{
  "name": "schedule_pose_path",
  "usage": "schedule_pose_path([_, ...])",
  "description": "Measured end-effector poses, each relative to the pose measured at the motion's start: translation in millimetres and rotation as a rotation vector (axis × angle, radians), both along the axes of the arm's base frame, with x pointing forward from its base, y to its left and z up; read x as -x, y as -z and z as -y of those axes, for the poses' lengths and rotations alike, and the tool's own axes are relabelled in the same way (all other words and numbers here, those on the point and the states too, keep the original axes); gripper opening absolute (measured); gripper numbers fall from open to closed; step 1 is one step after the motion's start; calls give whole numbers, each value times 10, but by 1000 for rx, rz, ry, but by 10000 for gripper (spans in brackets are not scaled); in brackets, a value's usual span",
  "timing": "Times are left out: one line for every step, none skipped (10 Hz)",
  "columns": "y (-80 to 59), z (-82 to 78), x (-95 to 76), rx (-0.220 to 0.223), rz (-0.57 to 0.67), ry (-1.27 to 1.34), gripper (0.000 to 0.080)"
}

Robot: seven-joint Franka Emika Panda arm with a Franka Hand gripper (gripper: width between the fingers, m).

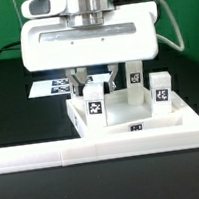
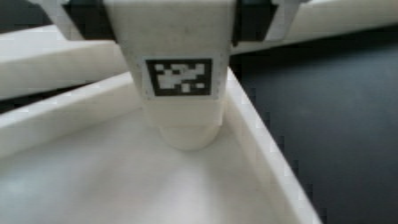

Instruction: Assemble square table

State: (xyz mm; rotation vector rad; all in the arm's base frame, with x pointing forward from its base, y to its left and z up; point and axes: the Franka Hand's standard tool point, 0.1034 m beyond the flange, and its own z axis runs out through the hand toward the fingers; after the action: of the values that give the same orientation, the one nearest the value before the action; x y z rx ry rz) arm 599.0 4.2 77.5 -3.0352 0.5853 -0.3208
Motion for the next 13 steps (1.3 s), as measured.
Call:
schedule_pose_path([2,-1,4,-25,9,101,290])
schedule_pose_path([2,4,6,-53,20,220,290])
schedule_pose_path([1,3,8,-76,22,313,290])
schedule_pose_path([0,0,10,-108,23,443,290])
schedule_pose_path([0,-6,12,-134,23,544,290])
schedule_pose_path([1,-18,15,-156,21,638,290])
schedule_pose_path([1,-26,14,-179,20,734,290])
schedule_pose_path([0,-34,13,-201,19,815,291])
schedule_pose_path([-2,-34,10,-212,19,863,291])
schedule_pose_path([-7,-34,4,-224,19,911,291])
schedule_pose_path([-10,-36,1,-227,20,914,297])
schedule_pose_path([-3,-41,5,-214,19,860,297])
schedule_pose_path([-1,-55,5,-205,19,814,462])
